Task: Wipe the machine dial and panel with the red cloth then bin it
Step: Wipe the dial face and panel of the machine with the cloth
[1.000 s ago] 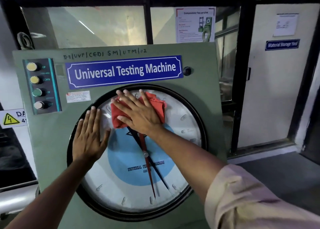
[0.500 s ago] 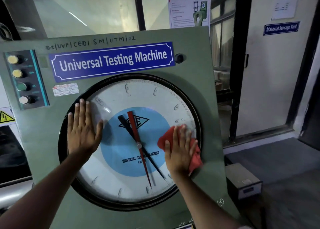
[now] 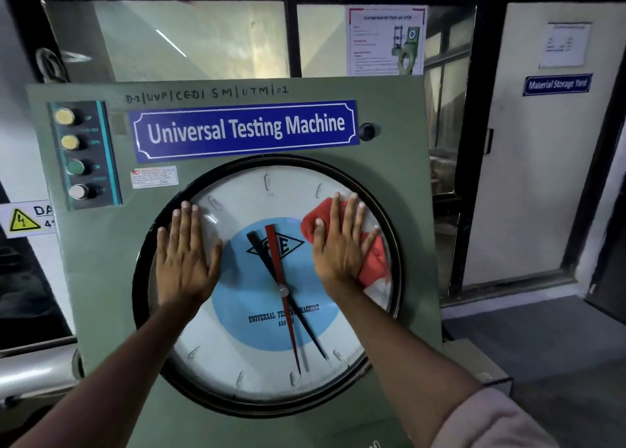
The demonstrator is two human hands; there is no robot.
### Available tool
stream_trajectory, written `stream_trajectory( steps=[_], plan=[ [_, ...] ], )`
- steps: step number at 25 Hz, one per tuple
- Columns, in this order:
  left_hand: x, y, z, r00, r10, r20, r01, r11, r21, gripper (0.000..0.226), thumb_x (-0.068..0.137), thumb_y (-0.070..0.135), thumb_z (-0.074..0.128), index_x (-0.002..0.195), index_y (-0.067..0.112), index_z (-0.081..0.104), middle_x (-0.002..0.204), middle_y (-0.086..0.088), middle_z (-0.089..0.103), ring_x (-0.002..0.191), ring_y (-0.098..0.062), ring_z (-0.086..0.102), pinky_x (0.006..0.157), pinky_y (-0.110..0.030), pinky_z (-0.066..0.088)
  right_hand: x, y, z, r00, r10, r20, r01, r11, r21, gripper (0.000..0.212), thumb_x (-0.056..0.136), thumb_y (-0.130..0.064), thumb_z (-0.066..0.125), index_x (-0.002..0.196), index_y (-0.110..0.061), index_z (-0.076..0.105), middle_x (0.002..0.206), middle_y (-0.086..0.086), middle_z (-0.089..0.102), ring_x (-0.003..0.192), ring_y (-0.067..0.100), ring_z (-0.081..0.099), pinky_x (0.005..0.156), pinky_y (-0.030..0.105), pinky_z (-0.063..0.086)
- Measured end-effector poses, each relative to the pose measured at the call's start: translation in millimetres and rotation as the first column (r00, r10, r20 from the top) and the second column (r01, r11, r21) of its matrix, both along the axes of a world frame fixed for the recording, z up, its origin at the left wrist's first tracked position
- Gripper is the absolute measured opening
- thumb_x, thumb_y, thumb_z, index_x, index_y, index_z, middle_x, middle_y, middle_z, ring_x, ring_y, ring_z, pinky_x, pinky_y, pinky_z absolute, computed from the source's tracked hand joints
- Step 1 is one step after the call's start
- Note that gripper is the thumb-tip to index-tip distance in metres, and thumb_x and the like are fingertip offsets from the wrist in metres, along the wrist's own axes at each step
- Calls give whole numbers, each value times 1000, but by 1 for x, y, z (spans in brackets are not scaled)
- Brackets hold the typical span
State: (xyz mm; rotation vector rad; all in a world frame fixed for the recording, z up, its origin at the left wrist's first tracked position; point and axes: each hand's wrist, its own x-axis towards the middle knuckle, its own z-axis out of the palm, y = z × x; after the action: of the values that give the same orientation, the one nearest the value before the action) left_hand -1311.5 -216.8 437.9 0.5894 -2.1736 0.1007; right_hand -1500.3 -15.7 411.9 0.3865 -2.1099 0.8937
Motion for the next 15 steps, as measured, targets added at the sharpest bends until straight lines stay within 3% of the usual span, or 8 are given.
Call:
stream_trajectory(
  steps=[3, 6, 11, 15],
  plan=[
    [7, -4, 1, 1000, 2, -9, -2, 1000, -1, 82, 105, 56, 27, 170, 11, 6, 178, -6, -1, 166, -22, 1, 135, -45, 2, 2, -27, 51, 994, 76, -75, -72, 996, 51, 66, 110, -55, 25, 172, -33, 13, 181, 2, 7, 167, 23, 7, 129, 69, 3],
    [11, -9, -2, 998, -4, -56, 3, 1000, -6, 82, 104, 57, 31, 170, 10, 12, 178, -6, 6, 166, -22, 8, 135, -43, 7, 21, -69, 88, 951, 220, -215, -168, 957, 236, 67, 110, -57, 23, 172, -34, 10, 181, 0, 2, 168, 23, 1, 128, 70, -4],
    [28, -27, -22, 997, 24, -70, -27, 999, -46, 79, 104, 54, 36, 170, 14, 18, 178, -2, 13, 165, -19, 15, 134, -49, 14, 59, -123, 62, 816, 418, -400, -182, 842, 508, 69, 109, -57, 31, 172, -35, 10, 181, -4, 2, 167, 20, 3, 129, 69, 4],
    [41, -37, -41, 997, 58, -58, -61, 997, -48, 78, 104, 54, 35, 169, 14, 21, 178, -2, 18, 163, -20, 22, 133, -52, 16, 47, -113, 64, 673, 585, -453, -107, 683, 723, 71, 108, -64, 28, 171, -38, 10, 180, -4, -5, 167, 18, 6, 130, 67, 5]
  ],
)
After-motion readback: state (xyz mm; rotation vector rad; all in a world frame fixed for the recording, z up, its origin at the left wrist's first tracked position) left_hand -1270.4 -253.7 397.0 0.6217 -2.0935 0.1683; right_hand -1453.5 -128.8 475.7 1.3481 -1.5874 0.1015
